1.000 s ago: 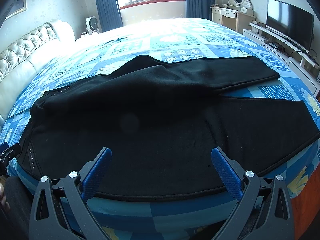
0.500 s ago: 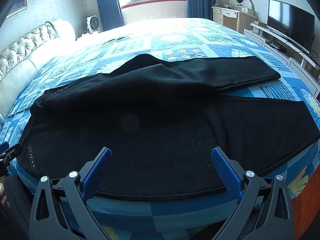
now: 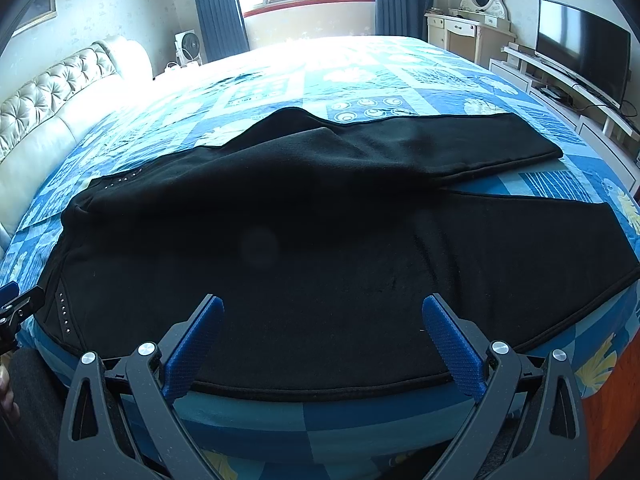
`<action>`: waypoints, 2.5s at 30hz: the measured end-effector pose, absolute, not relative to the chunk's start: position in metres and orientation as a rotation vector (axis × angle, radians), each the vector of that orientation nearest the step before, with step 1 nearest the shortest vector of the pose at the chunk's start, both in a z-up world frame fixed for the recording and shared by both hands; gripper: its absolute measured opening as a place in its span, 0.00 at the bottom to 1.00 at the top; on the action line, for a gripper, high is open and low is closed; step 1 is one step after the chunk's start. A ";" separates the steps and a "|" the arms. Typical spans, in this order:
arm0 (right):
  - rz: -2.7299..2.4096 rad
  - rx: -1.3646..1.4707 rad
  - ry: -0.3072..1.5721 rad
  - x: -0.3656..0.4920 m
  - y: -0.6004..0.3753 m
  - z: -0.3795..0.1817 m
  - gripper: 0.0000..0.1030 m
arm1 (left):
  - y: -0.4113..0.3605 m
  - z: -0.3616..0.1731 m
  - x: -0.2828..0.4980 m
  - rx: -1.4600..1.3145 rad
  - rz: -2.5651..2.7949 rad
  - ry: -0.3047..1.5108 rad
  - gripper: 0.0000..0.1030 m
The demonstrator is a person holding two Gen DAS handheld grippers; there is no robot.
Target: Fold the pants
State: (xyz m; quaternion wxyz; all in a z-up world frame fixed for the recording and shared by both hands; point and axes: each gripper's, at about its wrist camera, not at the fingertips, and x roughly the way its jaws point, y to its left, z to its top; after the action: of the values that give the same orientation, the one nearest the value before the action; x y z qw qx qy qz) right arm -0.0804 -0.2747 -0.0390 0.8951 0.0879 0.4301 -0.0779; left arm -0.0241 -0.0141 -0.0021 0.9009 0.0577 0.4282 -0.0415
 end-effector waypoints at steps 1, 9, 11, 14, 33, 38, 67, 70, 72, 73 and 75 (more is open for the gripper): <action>-0.161 0.182 0.892 -0.080 -0.275 -0.039 0.96 | -0.014 -0.002 -0.024 0.119 -0.086 0.887 0.98; -0.158 0.177 0.895 -0.080 -0.275 -0.039 0.96 | -0.014 -0.003 -0.024 0.123 -0.084 0.884 0.98; -0.158 0.177 0.895 -0.080 -0.275 -0.039 0.96 | -0.014 -0.003 -0.024 0.124 -0.085 0.884 0.98; -0.156 0.178 0.894 -0.080 -0.275 -0.039 0.96 | -0.014 -0.002 -0.024 0.124 -0.086 0.883 0.98; 0.068 0.264 0.908 -0.038 -0.274 -0.031 0.96 | 0.162 -0.009 0.129 -0.267 -0.238 1.076 0.98; 0.127 0.267 0.882 -0.003 -0.267 -0.022 0.96 | 0.189 -0.030 0.201 -0.313 -0.305 1.131 0.98; 0.445 -0.284 1.349 0.225 -0.246 -0.079 0.95 | 0.132 -0.077 0.300 0.000 -0.571 1.210 0.97; 0.485 -0.254 1.361 0.221 -0.247 -0.077 0.93 | 0.136 -0.077 0.301 -0.008 -0.602 1.207 0.97; 0.483 -0.232 1.396 0.222 -0.250 -0.080 0.52 | 0.141 -0.077 0.308 -0.071 -0.601 1.215 0.97; 0.458 -0.235 1.408 0.224 -0.252 -0.082 0.44 | 0.142 -0.076 0.311 -0.107 -0.599 1.216 0.96; 0.454 -0.226 1.399 0.224 -0.255 -0.081 0.38 | 0.143 -0.075 0.317 -0.133 -0.563 1.209 0.79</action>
State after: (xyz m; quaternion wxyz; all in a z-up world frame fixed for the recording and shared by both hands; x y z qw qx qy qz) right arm 0.2244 -0.2547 -0.0806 0.7358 -0.1027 0.6367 0.2065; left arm 0.3165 0.1432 -0.0754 0.7838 -0.0616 0.5602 -0.2610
